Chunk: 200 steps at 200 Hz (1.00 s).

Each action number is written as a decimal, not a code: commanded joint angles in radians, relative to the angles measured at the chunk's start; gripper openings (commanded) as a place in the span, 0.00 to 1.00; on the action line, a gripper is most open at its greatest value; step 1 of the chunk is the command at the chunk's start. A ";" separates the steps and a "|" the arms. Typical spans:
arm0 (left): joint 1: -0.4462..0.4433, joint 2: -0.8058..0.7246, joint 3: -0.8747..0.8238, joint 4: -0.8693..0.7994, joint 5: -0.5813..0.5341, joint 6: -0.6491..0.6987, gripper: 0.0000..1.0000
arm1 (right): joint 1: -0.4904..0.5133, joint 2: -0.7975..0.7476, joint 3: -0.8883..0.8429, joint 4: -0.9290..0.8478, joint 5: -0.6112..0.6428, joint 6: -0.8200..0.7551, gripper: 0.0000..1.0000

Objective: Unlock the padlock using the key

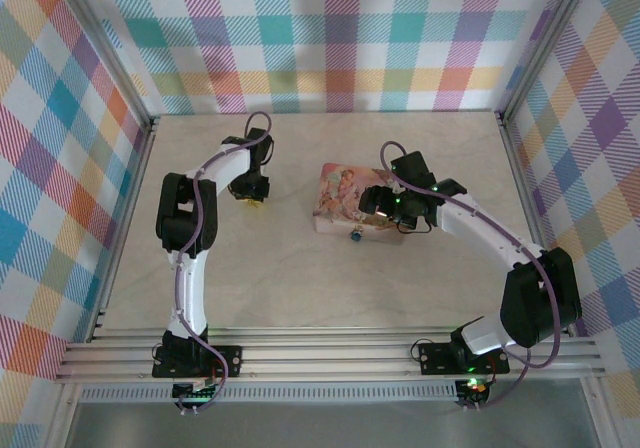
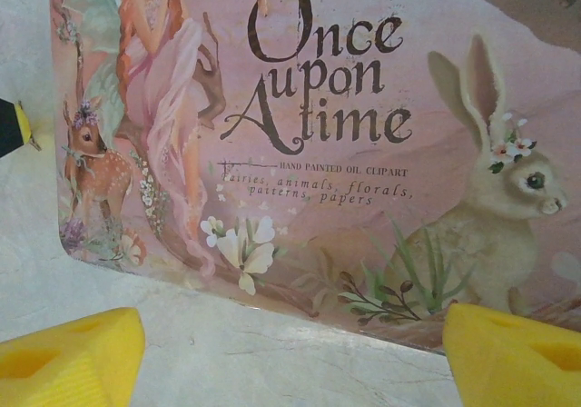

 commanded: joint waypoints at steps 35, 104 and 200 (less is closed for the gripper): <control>0.000 -0.035 -0.042 -0.029 -0.028 0.007 0.08 | 0.008 0.005 0.031 -0.003 0.013 0.007 0.85; 0.000 -0.179 -0.066 -0.034 0.060 0.004 0.00 | 0.008 -0.033 0.010 0.028 0.003 -0.008 0.86; -0.007 -0.543 -0.149 -0.093 0.491 -0.046 0.00 | 0.073 -0.131 -0.024 0.318 -0.229 -0.320 0.82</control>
